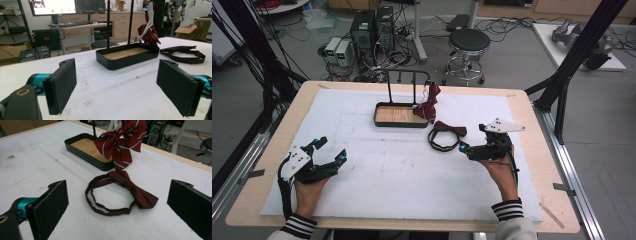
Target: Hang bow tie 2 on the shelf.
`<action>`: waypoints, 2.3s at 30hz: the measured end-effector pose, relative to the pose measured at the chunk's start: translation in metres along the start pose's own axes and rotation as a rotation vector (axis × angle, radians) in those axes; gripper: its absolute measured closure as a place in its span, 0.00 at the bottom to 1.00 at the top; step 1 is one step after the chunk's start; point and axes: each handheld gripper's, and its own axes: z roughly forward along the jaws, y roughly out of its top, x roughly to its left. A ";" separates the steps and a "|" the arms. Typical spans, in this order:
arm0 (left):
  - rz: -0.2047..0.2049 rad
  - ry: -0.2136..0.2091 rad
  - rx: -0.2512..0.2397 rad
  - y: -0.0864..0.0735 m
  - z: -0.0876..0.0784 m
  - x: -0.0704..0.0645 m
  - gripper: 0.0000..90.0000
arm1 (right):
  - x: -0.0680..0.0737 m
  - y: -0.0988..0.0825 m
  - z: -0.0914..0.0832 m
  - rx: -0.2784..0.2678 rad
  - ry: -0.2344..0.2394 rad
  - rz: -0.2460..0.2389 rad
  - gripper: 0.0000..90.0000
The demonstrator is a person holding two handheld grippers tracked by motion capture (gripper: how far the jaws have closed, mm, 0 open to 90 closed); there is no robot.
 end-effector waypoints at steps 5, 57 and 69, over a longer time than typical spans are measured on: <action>-0.002 0.000 -0.002 0.000 0.000 0.000 0.19 | -0.006 0.009 0.003 0.041 0.006 -0.021 0.03; -0.004 0.000 -0.008 0.000 0.000 0.000 0.19 | -0.055 0.050 0.092 0.442 0.058 -0.328 0.08; -0.003 -0.001 -0.005 0.000 0.000 0.001 0.19 | -0.058 0.039 0.105 0.535 0.084 -0.353 0.18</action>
